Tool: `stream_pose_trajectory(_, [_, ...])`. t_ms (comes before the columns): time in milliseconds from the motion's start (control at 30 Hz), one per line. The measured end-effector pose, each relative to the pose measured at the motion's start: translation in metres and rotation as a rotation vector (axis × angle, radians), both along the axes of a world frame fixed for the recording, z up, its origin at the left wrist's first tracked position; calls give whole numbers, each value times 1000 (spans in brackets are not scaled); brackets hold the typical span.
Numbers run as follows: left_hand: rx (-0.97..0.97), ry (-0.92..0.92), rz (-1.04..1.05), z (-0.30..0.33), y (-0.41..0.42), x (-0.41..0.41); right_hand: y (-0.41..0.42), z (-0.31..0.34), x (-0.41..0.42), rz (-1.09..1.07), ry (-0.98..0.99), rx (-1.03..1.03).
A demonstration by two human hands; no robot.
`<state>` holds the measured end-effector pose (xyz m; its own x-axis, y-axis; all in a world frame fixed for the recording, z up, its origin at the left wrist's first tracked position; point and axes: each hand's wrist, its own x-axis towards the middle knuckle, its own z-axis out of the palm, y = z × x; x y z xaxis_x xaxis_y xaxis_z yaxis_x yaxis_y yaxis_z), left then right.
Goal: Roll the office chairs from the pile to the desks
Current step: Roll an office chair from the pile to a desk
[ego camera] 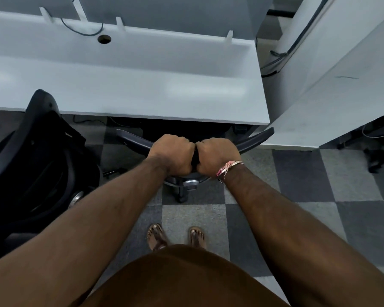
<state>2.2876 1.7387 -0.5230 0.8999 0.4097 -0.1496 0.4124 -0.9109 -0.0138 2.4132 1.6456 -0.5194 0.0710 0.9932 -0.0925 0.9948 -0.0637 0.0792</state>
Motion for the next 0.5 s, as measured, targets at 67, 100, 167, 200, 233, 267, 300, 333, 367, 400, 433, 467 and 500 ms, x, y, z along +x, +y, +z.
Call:
stream_pose_trajectory(67, [-5, 0, 20, 4, -5, -1, -1, 3, 1, 5, 44, -20])
stream_pose_trajectory(100, [-15, -8, 31, 6, -6, -2, -1, 5, 1, 5, 74, -26])
stream_pose_trajectory(167, [-36, -34, 64, 12, -10, -9, -2, 9, -1, 21, 129, -27])
stream_pose_trajectory(200, [-40, -47, 78, 15, -11, -13, -3, 10, -2, 31, 148, -21])
stream_pose_trajectory(233, [-42, -66, 97, 18, -14, -17, -3, 11, -3, 47, 165, -12])
stream_pose_trajectory(267, [-46, -84, 115, 22, -17, -22, -3, 12, -4, 61, 181, 0])
stream_pose_trajectory(300, [-45, -106, 142, 26, -20, -28, -2, 14, -7, 84, 195, 13])
stream_pose_trajectory(333, [-45, -120, 168, 30, -22, -35, 0, 16, -10, 106, 205, 30])
stream_pose_trajectory(367, [-42, -137, 193, 34, -24, -41, 3, 18, -13, 130, 212, 46])
stream_pose_trajectory(400, [-31, -156, 230, 38, -26, -49, 6, 21, -19, 167, 216, 61])
stream_pose_trajectory(433, [-19, -171, 261, 42, -27, -55, 10, 24, -23, 194, 217, 78])
stream_pose_trajectory(467, [0, -185, 306, 45, -28, -65, 15, 28, -30, 231, 219, 97])
stream_pose_trajectory(500, [21, -193, 341, 50, -29, -72, 20, 30, -35, 258, 222, 116])
